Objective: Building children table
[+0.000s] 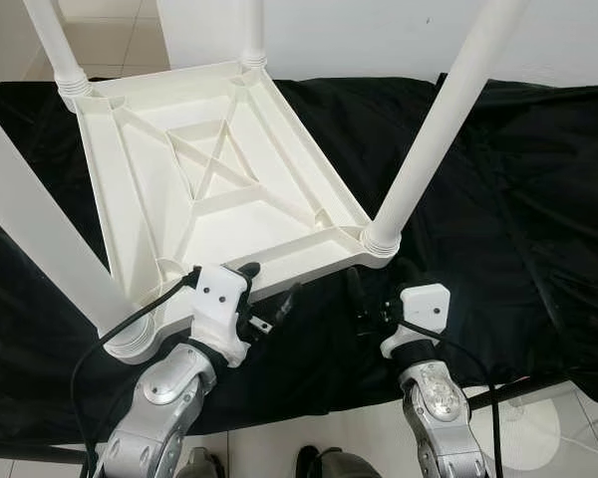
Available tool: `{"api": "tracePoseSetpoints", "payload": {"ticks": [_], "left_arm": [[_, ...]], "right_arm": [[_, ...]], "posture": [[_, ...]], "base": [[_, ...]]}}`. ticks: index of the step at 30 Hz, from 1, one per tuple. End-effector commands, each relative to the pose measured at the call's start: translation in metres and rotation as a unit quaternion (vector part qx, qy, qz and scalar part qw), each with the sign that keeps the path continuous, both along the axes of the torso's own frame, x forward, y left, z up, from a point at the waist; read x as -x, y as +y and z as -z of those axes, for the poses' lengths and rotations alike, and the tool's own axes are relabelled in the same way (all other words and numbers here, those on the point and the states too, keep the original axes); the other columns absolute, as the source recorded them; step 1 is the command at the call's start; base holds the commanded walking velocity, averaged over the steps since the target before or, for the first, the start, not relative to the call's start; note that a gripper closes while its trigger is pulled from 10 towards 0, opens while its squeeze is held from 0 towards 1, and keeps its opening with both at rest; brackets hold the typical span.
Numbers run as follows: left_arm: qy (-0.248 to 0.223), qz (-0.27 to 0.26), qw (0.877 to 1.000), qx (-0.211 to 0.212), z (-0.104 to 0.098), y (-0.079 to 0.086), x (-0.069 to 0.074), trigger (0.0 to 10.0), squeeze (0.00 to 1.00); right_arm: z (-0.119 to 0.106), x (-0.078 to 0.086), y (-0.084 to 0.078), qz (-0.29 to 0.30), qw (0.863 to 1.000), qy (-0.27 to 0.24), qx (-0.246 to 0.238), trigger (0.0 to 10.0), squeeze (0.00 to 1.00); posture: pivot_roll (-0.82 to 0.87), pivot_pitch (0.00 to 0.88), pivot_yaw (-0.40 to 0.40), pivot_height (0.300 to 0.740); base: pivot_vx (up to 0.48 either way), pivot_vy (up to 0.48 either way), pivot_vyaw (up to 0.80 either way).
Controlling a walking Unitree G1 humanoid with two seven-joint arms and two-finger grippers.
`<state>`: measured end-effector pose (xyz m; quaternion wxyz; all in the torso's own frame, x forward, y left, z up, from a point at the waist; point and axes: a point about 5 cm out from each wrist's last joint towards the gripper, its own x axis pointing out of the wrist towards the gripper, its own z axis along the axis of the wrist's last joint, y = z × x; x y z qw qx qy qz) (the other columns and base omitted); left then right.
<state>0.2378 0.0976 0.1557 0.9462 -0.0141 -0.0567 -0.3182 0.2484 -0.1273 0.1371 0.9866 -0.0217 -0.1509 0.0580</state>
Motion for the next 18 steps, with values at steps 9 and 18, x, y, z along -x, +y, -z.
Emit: {"api": "tracePoseSetpoints", "payload": {"ticks": [9,18], "left_arm": [[0.007,-0.033,0.999,-0.008,0.004,0.000,-0.002,10.0,0.00],[-0.011,0.040,0.999,-0.025,-0.005,-0.008,0.005,10.0,0.00]], "right_arm": [[-0.001,0.000,-0.006,0.018,1.000,0.001,-0.004,10.0,0.00],[-0.007,-0.006,0.000,-0.056,0.998,0.002,-0.005,10.0,0.00]], "posture": [[-0.02,0.171,-0.045,0.740],[-0.02,0.166,-0.036,0.740]], "base": [[0.000,0.000,0.00],[0.000,0.000,0.00]]}}
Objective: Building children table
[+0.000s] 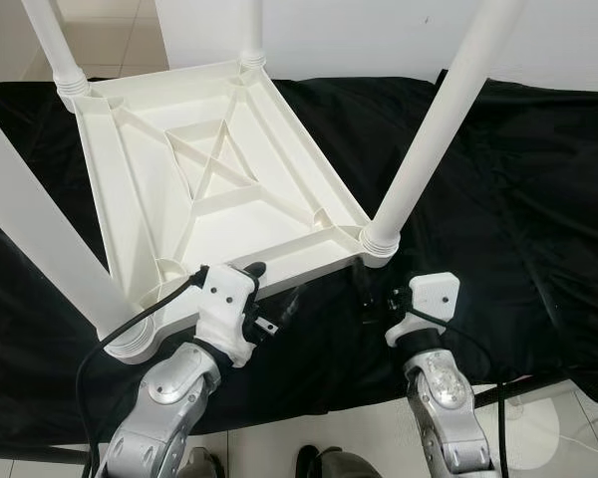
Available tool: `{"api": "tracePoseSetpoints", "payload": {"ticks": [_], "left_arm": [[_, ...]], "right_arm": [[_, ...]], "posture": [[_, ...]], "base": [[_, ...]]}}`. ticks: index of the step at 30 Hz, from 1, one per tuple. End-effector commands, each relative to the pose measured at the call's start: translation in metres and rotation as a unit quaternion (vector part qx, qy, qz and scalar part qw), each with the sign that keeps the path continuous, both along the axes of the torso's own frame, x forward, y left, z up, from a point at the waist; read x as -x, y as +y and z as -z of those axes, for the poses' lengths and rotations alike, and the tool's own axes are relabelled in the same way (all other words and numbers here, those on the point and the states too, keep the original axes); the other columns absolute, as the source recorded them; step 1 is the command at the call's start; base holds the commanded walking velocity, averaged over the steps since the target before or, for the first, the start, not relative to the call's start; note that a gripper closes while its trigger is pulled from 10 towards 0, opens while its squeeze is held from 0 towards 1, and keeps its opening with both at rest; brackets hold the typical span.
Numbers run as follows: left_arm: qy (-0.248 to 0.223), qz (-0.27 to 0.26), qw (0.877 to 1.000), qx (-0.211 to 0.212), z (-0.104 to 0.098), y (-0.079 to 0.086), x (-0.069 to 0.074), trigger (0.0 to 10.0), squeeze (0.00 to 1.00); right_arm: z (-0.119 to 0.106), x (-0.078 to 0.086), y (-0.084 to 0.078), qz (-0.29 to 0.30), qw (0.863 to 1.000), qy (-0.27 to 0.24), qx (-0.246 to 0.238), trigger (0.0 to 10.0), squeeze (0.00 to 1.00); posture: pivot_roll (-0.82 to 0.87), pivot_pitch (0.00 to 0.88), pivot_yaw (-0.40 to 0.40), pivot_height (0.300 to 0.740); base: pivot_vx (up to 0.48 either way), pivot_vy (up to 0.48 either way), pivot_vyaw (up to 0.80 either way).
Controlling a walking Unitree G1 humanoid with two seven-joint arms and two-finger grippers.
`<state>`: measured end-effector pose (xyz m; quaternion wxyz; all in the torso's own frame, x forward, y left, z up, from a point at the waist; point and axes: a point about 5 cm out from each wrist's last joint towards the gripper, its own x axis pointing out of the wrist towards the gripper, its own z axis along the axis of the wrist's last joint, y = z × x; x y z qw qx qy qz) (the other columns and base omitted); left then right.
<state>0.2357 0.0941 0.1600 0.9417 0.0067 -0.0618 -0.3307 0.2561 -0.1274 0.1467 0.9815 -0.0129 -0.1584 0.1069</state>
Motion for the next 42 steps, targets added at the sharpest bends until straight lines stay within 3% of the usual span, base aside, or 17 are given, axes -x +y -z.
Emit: {"api": "tracePoseSetpoints", "payload": {"ticks": [1,4,8,11,17,22,27,28,32,37,39,41,42], "left_arm": [[-0.003,0.040,0.999,-0.009,-0.002,-0.005,0.004,10.0,0.00],[-0.008,0.058,0.998,-0.025,-0.004,-0.006,0.005,10.0,0.00],[-0.012,0.074,0.997,-0.026,-0.006,-0.009,0.007,10.0,0.00],[-0.017,0.093,0.995,-0.040,-0.009,-0.011,0.010,10.0,0.00],[-0.015,0.118,0.992,-0.047,-0.013,-0.013,0.015,10.0,0.00],[0.002,0.157,0.986,-0.054,-0.012,-0.004,0.025,10.0,0.00],[0.010,0.187,0.981,-0.044,-0.018,0.011,0.037,10.0,0.00],[0.017,0.214,0.975,-0.057,-0.021,0.022,0.047,10.0,0.00],[0.052,0.255,0.961,-0.090,-0.022,0.036,0.062,10.0,0.00],[0.097,0.280,0.946,-0.133,-0.020,0.047,0.072,10.0,0.00],[0.130,0.287,0.932,-0.178,-0.017,0.060,0.081,10.0,0.00],[0.143,0.288,0.927,-0.194,-0.016,0.064,0.083,10.0,0.00],[0.156,0.283,0.919,-0.226,-0.015,0.075,0.086,10.0,0.00]], "right_arm": [[0.001,0.001,0.002,-0.026,1.000,0.007,0.002,10.0,0.00],[0.002,-0.002,0.007,-0.100,0.995,0.020,0.014,10.0,0.00],[0.002,-0.008,0.006,-0.118,0.992,0.025,0.022,10.0,0.00],[-0.003,-0.027,-0.008,-0.108,0.993,0.024,0.030,10.0,0.00],[-0.007,-0.044,-0.027,-0.074,0.997,0.021,0.032,10.0,0.00],[-0.012,-0.050,-0.042,-0.037,0.999,0.015,0.022,10.0,0.00],[-0.013,-0.049,-0.039,-0.051,0.998,0.013,0.020,10.0,0.00],[-0.012,-0.049,-0.035,-0.064,0.998,0.012,0.020,10.0,0.00],[-0.011,-0.052,-0.033,-0.068,0.997,0.011,0.020,10.0,0.00],[-0.013,-0.056,-0.033,-0.068,0.997,0.008,0.020,10.0,0.00],[-0.014,-0.058,-0.031,-0.071,0.997,0.005,0.017,10.0,0.00],[-0.015,-0.059,-0.030,-0.072,0.997,0.004,0.015,10.0,0.00],[-0.015,-0.060,-0.028,-0.076,0.997,0.004,0.014,10.0,0.00]], "posture": [[-0.02,0.166,-0.035,0.740],[-0.02,0.166,-0.021,0.740],[-0.02,0.168,-0.014,0.740],[-0.01,0.169,-0.013,0.740],[0.00,0.170,-0.017,0.740],[0.00,0.173,-0.027,0.740],[0.00,0.179,-0.029,0.740],[0.01,0.180,-0.032,0.740],[0.02,0.180,-0.038,0.740],[0.03,0.180,-0.040,0.740],[0.05,0.177,-0.046,0.740],[0.05,0.177,-0.046,0.740],[0.06,0.173,-0.053,0.740]], "base": [[0.000,0.000,0.00],[0.000,0.000,0.00],[0.000,0.000,0.00],[0.000,0.000,0.00],[0.000,0.000,0.00],[0.000,0.000,0.00],[0.000,0.000,0.00],[0.000,0.000,0.00],[0.000,0.000,0.00],[0.000,0.000,0.00],[0.000,0.000,0.00],[0.000,0.000,0.00],[0.000,0.000,0.00]]}}
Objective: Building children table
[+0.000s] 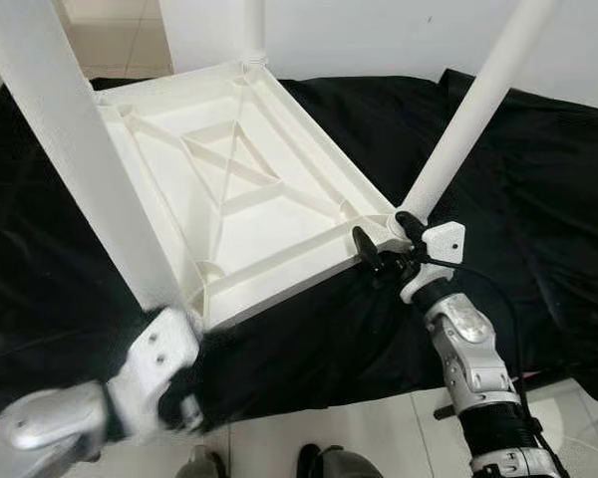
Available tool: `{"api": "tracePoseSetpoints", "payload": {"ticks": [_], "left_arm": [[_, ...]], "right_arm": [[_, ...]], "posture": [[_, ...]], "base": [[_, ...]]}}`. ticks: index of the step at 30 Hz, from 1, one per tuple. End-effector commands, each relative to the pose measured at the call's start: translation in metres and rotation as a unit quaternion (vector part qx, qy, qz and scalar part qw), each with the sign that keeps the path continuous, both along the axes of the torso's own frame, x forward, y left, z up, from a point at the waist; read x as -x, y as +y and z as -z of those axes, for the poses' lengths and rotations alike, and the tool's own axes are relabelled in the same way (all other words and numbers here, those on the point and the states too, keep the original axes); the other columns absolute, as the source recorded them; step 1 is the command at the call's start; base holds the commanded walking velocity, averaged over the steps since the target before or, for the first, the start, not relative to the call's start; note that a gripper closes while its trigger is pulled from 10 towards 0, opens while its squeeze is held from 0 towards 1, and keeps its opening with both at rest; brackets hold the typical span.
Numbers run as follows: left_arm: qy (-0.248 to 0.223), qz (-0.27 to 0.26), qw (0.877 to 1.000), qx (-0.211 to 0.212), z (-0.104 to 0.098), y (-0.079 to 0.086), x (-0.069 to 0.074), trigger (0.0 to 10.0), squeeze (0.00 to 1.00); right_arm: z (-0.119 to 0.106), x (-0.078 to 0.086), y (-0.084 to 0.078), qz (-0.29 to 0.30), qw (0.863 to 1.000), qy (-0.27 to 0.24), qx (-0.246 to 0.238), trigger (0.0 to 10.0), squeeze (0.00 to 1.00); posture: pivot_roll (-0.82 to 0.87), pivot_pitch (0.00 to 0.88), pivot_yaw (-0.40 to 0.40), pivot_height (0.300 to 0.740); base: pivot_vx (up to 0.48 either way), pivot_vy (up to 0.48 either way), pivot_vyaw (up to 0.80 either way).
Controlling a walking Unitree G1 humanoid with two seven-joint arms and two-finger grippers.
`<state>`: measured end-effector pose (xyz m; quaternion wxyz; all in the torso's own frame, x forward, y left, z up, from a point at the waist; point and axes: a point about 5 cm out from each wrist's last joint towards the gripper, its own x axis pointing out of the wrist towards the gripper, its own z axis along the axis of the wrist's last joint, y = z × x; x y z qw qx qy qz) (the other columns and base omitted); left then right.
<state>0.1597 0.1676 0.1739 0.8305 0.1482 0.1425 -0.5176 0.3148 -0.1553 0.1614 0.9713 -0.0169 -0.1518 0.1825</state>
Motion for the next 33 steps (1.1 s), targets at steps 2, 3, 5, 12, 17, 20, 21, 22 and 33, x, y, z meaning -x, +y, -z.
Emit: {"api": "tracePoseSetpoints", "payload": {"ticks": [2,3,5,12,17,20,21,22,33], "left_arm": [[0.063,0.068,0.994,-0.051,0.001,0.018,0.014,10.0,0.00],[0.063,0.068,0.994,-0.051,0.001,0.018,0.014,10.0,0.00],[0.083,0.051,0.992,-0.079,0.001,0.032,0.016,10.0,0.00],[0.030,-0.072,0.989,-0.123,-0.011,0.076,-0.006,10.0,0.00],[-0.077,-0.199,0.968,-0.130,-0.023,0.103,-0.039,10.0,0.00],[-0.127,-0.255,0.954,-0.094,-0.031,0.108,-0.055,10.0,0.00],[-0.139,-0.268,0.950,-0.075,-0.032,0.106,-0.059,10.0,0.00],[-0.139,-0.268,0.950,-0.075,-0.032,0.106,-0.059,10.0,0.00],[-0.198,-0.283,0.931,0.121,-0.043,0.066,-0.084,10.0,0.00]], "right_arm": [[0.000,-0.002,0.005,-0.009,1.000,-0.001,-0.004,10.0,0.00],[0.000,-0.002,0.005,-0.009,1.000,-0.001,-0.004,10.0,0.00],[0.001,-0.003,0.007,-0.014,1.000,-0.001,-0.003,10.0,0.00],[0.001,-0.005,0.009,-0.020,1.000,-0.002,-0.005,10.0,0.00],[0.004,-0.003,0.016,-0.031,0.999,0.001,-0.010,10.0,0.00],[0.006,0.001,0.020,-0.043,0.999,0.004,-0.009,10.0,0.00],[0.007,0.003,0.022,-0.046,0.999,0.005,-0.008,10.0,0.00],[0.007,0.003,0.022,-0.046,0.999,0.005,-0.008,10.0,0.00],[0.022,0.026,0.021,-0.029,0.999,0.025,-0.016,10.0,0.00]], "posture": [[0.07,0.172,-0.059,0.740],[0.07,0.172,-0.059,0.740],[0.08,0.173,-0.061,0.740],[0.10,0.171,-0.068,0.740],[0.09,0.175,-0.066,0.740],[0.07,0.178,-0.063,0.740],[0.07,0.181,-0.063,0.740],[0.07,0.181,-0.063,0.740],[0.02,0.197,-0.062,0.740]], "base": [[0.000,0.000,0.00],[0.000,0.000,0.00],[0.000,0.000,0.00],[0.000,0.000,0.00],[0.000,0.000,0.00],[0.000,0.000,0.00],[0.000,0.000,0.00],[0.000,0.000,0.00],[0.000,0.000,0.00]]}}
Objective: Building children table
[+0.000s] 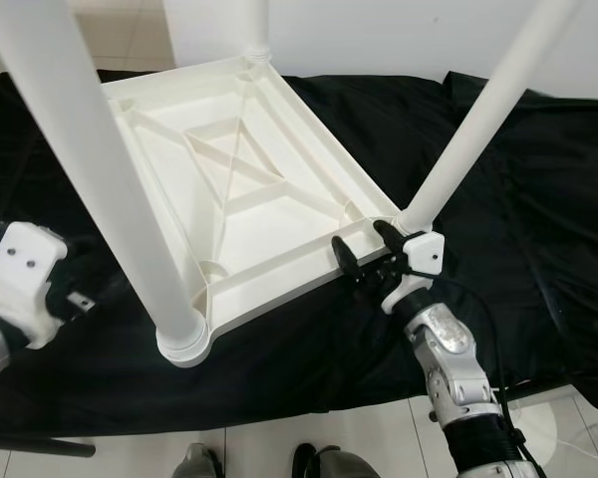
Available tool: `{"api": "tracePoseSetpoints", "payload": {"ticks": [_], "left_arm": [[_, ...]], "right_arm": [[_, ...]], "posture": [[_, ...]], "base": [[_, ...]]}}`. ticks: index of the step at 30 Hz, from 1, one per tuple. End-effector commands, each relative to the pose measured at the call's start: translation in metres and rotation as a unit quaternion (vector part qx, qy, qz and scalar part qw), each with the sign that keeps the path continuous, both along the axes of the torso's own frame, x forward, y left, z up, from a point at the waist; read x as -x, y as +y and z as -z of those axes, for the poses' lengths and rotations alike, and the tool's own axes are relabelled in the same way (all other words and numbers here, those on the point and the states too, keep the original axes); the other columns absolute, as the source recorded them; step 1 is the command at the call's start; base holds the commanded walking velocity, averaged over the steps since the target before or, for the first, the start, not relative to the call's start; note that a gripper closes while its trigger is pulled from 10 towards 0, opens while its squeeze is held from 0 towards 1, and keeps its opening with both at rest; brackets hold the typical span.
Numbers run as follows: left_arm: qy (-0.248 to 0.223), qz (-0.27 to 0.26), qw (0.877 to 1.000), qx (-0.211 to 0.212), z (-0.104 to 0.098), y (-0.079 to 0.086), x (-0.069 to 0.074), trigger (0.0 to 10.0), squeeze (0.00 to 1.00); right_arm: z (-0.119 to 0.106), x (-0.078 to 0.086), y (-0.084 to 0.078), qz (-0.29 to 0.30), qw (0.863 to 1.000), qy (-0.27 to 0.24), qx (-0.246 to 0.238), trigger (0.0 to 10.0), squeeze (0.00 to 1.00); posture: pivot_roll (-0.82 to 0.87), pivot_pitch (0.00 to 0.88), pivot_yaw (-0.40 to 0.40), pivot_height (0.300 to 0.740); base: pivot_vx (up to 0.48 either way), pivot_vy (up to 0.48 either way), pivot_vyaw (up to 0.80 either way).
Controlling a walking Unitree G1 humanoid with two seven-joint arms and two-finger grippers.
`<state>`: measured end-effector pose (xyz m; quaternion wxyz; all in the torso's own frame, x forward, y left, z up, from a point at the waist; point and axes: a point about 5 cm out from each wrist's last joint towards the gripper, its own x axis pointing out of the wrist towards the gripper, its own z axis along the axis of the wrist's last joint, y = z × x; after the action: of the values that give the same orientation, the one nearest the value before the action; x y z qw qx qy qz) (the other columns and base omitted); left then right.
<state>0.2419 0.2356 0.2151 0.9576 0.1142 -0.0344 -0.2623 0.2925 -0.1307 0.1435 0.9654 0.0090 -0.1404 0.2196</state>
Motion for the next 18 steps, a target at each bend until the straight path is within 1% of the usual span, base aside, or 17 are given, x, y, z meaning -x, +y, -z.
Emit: {"api": "tracePoseSetpoints", "payload": {"ticks": [1,3,4,5,6,8,9,10,11,12,13,14,15,16,17,18], "left_arm": [[-0.017,-0.026,0.999,0.020,-0.002,-0.002,-0.002,10.0,0.00],[-0.036,-0.005,0.998,0.059,-0.007,-0.011,-0.006,10.0,0.00],[-0.036,-0.005,0.998,0.059,-0.007,-0.011,-0.006,10.0,0.00],[-0.038,0.008,0.996,0.082,-0.008,-0.014,-0.008,10.0,0.00],[-0.038,0.008,0.996,0.082,-0.008,-0.014,-0.008,10.0,0.00],[-0.035,0.054,0.992,0.112,-0.007,-0.029,-0.011,10.0,0.00],[-0.035,0.054,0.992,0.112,-0.007,-0.029,-0.011,10.0,0.00],[-0.032,0.079,0.989,0.122,-0.007,-0.037,-0.010,10.0,0.00],[-0.032,0.079,0.989,0.122,-0.007,-0.037,-0.010,10.0,0.00],[-0.028,0.108,0.985,0.130,-0.007,-0.045,-0.007,10.0,0.00],[-0.028,0.108,0.985,0.130,-0.007,-0.045,-0.007,10.0,0.00],[-0.020,0.132,0.982,0.137,-0.007,-0.052,-0.005,10.0,0.00],[-0.020,0.132,0.982,0.137,-0.007,-0.052,-0.005,10.0,0.00],[-0.009,0.160,0.976,0.148,-0.006,-0.061,-0.001,10.0,0.00],[-0.006,0.171,0.974,0.148,-0.006,-0.065,0.001,10.0,0.00],[-0.006,0.171,0.974,0.148,-0.006,-0.065,0.001,10.0,0.00]], "right_arm": [[0.004,0.003,-0.004,0.012,1.000,0.009,0.001,10.0,0.00],[0.005,0.006,-0.006,0.025,1.000,0.009,0.002,10.0,0.00],[0.005,0.006,-0.006,0.025,1.000,0.009,0.002,10.0,0.00],[0.004,0.007,-0.007,0.030,1.000,0.007,0.001,10.0,0.00],[0.004,0.007,-0.007,0.030,1.000,0.007,0.001,10.0,0.00],[0.002,0.009,-0.012,0.054,0.999,0.002,0.003,10.0,0.00],[0.002,0.009,-0.012,0.054,0.999,0.002,0.003,10.0,0.00],[0.002,0.011,-0.014,0.068,0.998,0.005,0.001,10.0,0.00],[0.002,0.011,-0.014,0.068,0.998,0.005,0.001,10.0,0.00],[0.003,0.013,-0.017,0.091,0.996,0.009,-0.004,10.0,0.00],[0.003,0.013,-0.017,0.091,0.996,0.009,-0.004,10.0,0.00],[0.006,0.016,-0.019,0.111,0.994,0.019,-0.011,10.0,0.00],[0.006,0.016,-0.019,0.111,0.994,0.019,-0.011,10.0,0.00],[0.013,0.018,-0.020,0.133,0.990,0.043,-0.022,10.0,0.00],[0.017,0.017,-0.020,0.141,0.988,0.054,-0.018,10.0,0.00],[0.017,0.017,-0.020,0.141,0.988,0.054,-0.018,10.0,0.00]], "posture": [[0.02,0.197,-0.062,0.740],[0.00,0.197,-0.065,0.740],[0.00,0.197,-0.065,0.740],[0.00,0.197,-0.065,0.740],[0.00,0.197,-0.065,0.740],[-0.05,0.192,-0.062,0.740],[-0.05,0.192,-0.062,0.740],[-0.05,0.192,-0.062,0.740],[-0.05,0.192,-0.062,0.740],[-0.06,0.193,-0.064,0.740],[-0.06,0.193,-0.064,0.740],[-0.06,0.194,-0.062,0.740],[-0.06,0.194,-0.062,0.740],[-0.06,0.194,-0.059,0.740],[-0.06,0.194,-0.059,0.740],[-0.06,0.194,-0.059,0.740]], "base": [[0.000,0.000,0.00],[0.000,0.000,0.00],[0.000,0.000,0.00],[0.000,0.000,0.00],[0.000,0.000,0.00],[0.000,0.000,0.00],[0.000,0.000,0.00],[0.000,0.000,0.00],[0.000,0.000,0.00],[0.000,0.000,0.00],[0.000,0.000,0.00],[0.000,0.000,0.00],[0.000,0.000,0.00],[0.000,0.000,0.00],[0.000,0.000,0.00],[0.000,0.000,0.00]]}}
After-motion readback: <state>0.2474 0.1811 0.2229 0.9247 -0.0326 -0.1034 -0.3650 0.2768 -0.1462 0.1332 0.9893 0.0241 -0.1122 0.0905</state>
